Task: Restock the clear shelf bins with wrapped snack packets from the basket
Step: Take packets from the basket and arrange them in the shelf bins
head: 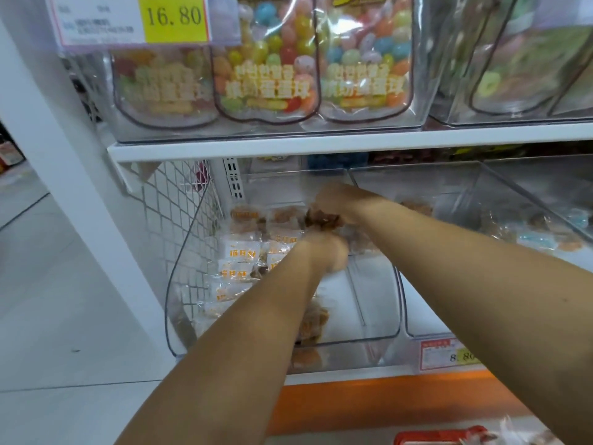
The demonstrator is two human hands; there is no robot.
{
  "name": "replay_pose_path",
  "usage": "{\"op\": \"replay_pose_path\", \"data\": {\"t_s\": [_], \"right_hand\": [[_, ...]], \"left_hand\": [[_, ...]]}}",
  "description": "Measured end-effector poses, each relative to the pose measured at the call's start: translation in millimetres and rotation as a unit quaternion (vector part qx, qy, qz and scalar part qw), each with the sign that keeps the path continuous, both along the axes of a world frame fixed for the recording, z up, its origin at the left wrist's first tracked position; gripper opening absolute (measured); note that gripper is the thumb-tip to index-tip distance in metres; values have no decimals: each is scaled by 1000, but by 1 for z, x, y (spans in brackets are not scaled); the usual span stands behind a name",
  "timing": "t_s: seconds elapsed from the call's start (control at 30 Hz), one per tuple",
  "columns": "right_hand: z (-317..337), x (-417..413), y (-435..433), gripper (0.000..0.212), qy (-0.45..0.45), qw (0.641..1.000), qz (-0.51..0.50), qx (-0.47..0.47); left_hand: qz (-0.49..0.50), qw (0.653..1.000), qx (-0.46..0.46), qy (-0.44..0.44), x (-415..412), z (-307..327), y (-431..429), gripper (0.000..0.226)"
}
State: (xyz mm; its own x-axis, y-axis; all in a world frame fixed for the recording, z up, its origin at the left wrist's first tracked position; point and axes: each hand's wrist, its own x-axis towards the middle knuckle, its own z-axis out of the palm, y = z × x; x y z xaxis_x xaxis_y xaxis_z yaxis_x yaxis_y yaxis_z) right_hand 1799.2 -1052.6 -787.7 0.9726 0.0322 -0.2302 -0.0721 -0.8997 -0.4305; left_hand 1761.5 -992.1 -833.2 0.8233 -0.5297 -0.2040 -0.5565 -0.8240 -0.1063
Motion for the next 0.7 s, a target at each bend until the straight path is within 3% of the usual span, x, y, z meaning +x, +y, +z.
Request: {"op": "replay_pose_path", "data": {"t_s": [0.17, 0.27, 0.33, 0.5, 0.63, 0.7], "right_hand": [[1, 6, 3, 26, -50, 986, 84, -137], [7, 12, 6, 7, -154, 967, 87, -183], [9, 15, 5, 15, -199, 957, 75, -198], [4, 13, -1, 19, -181, 960, 111, -185], [4, 2, -3, 12, -154, 967, 127, -157], [10, -10, -5, 20, -151, 976, 113, -113]], "left_hand": [[65, 996, -58, -26, 4, -2, 10, 30], [79, 992, -78, -65, 13, -10, 16, 30], [62, 993, -77, -59, 16, -11, 15, 30], [31, 996, -78, -7, 22, -5, 15, 19], [44, 996, -74, 19, 4, 20, 16, 25], [55, 995, -80, 11, -17, 31, 24, 24]]}}
